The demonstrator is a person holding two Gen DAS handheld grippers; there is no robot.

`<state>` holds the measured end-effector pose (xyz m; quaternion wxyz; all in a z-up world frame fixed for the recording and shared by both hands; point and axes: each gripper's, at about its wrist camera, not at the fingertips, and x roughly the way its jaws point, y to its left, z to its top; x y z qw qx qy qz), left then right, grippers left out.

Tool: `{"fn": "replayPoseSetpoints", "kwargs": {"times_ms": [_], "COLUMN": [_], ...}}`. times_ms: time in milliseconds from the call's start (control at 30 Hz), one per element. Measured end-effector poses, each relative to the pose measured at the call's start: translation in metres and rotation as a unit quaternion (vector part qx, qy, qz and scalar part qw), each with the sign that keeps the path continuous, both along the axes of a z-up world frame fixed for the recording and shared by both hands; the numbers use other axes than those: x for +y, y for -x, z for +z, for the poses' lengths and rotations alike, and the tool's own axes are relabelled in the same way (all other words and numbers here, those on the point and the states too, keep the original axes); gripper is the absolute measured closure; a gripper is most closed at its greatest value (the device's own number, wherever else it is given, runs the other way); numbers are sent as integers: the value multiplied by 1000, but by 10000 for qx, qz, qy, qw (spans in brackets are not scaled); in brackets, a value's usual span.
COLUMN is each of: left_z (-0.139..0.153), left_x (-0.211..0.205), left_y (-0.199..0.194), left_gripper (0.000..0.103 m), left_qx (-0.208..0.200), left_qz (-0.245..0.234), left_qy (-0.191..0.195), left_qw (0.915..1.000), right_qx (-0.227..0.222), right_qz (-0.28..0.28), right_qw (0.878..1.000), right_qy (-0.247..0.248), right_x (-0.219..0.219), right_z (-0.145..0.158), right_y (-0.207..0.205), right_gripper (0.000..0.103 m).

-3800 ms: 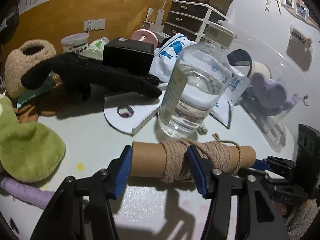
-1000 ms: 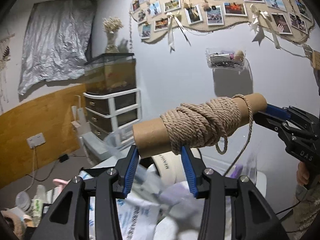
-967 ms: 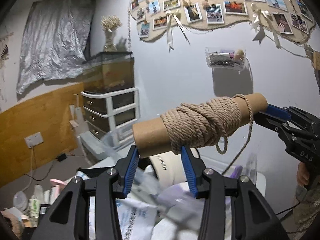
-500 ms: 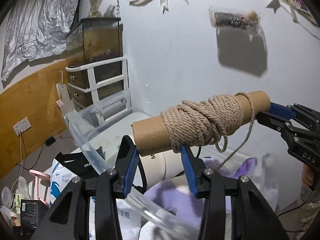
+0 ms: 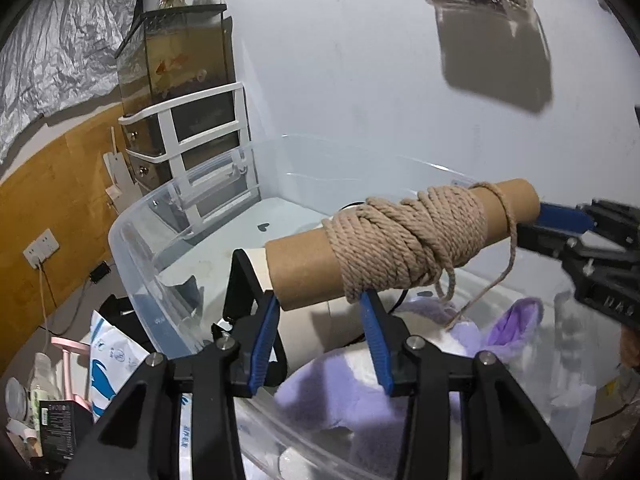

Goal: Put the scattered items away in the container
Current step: 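Lower the tube with both grippers into the bin beside the visor cap, then open both grippers to release the tube in the bin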

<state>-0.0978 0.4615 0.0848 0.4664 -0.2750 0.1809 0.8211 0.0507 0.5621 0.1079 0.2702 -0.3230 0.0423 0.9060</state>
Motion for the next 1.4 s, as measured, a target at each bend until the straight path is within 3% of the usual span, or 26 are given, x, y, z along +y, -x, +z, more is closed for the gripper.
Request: {"fn": "replayPoseSetpoints", "kwargs": {"times_ms": [267,400,933,967,1033,1067,1333,1367,1400], "left_z": [0,0,3,4,7,9,25,26,27], "left_x": [-3,-3,-9,-11,-14,-17,-50,-56,-62], "left_y": [-1,-8,-18,-19,-20,-21,-29,-30,-32], "left_gripper": [62,61,60,57,25,21,18,18,17], "left_qx": [-29,-62,33,79,172,214,362,372,382], "left_qz": [-24,-172,-218,-180,-105,-70,116,136,149], "left_qy": [8,49,-78,-112,-180,-227,-485,-501,-516], "left_qw": [10000,9998,9997,9997,9996,9995,9981,9980,9978], "right_qx": [-149,-99,44,46,89,115,450,510,577], "right_qz": [-107,-337,-82,-76,-61,-53,106,125,128], "right_qw": [9998,9984,9990,9990,9990,9990,9981,9976,9970], "right_qy": [-98,-443,-437,-436,-432,-430,-408,-444,-495], "right_x": [0,-1,-15,-15,-17,-18,-39,-44,-50], "right_z": [-7,-3,0,0,1,2,13,15,17], "right_y": [2,-2,-3,-2,-3,-3,-11,-13,-15], "right_gripper": [67,67,67,67,67,67,65,59,36]}}
